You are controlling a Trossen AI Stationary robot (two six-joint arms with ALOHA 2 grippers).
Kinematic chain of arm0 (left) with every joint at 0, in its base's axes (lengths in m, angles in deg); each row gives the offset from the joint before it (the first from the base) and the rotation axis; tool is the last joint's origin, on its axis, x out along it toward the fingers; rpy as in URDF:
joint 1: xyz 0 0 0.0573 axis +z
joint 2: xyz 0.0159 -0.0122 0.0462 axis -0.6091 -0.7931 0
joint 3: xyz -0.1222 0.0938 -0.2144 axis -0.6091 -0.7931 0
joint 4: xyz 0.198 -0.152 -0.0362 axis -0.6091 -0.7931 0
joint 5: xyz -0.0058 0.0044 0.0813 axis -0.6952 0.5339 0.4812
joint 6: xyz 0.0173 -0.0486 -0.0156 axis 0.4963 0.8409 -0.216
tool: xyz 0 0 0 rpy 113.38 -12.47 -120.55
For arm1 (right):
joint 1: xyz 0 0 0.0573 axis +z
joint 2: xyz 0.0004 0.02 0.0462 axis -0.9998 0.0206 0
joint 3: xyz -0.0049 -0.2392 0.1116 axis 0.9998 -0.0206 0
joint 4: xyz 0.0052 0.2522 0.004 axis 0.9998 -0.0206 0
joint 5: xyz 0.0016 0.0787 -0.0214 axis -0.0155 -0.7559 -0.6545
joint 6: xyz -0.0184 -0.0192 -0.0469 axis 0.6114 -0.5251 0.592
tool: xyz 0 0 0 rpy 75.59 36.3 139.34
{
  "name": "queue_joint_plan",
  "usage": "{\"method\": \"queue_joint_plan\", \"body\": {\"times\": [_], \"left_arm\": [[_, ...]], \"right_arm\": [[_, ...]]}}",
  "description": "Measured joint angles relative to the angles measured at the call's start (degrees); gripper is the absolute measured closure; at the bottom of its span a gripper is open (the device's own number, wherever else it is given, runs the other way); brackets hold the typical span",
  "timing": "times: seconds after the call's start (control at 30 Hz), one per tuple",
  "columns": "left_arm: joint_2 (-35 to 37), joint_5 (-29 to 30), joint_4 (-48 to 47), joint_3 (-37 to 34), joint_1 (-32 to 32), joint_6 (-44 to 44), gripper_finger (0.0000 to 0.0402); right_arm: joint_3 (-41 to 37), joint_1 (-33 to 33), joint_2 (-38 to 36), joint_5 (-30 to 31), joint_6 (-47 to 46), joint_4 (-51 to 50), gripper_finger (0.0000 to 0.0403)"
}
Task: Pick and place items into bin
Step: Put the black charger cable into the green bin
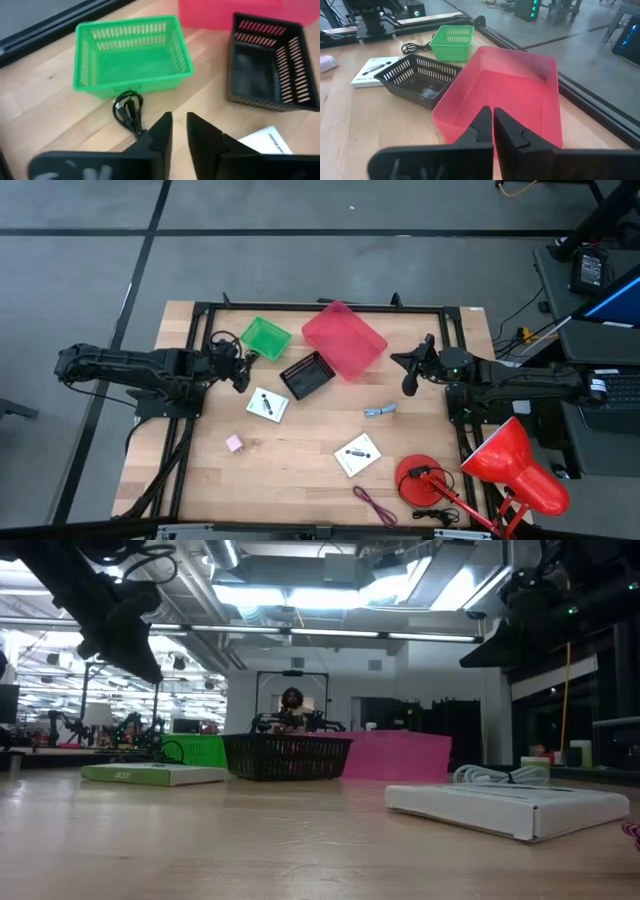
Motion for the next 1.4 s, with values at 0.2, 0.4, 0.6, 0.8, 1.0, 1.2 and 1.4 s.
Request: {"method": "queue_joint_plan", "body": {"times": [0.2, 0.4, 0.6, 0.8, 1.0, 1.2, 1.4], "left_arm": [[-1.9, 0.3, -0.6, 0.0, 0.0, 3.7, 0.0277], [-5.7, 0.8, -1.0, -1.3, 0.0, 7.3, 0.0231], [-11.0, 6.1, -1.0, -1.3, 0.3, 9.0, 0.0215], [-17.4, 3.7, -1.0, -1.4, 3.1, 12.5, 0.0215], [-23.1, 0.6, 0.9, -1.4, 5.9, 12.4, 0.0215], [-27.0, -3.9, 1.9, -1.4, 7.9, 12.1, 0.0215], [-29.7, -5.9, 6.0, -1.4, 8.8, 9.4, 0.0215]], "right_arm": [[0.0, 0.0, 0.0, 0.0, 0.0, -0.1, 0.0402], [0.0, 0.0, 0.0, -0.2, 0.0, -1.3, 0.0402], [0.0, 0.0, 0.0, -0.2, 0.0, -1.3, 0.0402], [0.0, 0.0, 0.0, -0.2, 0.0, -1.3, 0.0402], [0.0, 0.0, 0.0, -0.2, 0.1, -1.3, 0.0403], [0.0, 0.0, 0.0, -0.2, 0.3, -1.3, 0.0403], [0.0, 0.0, 0.0, -0.1, 0.3, -1.3, 0.0402]]}}
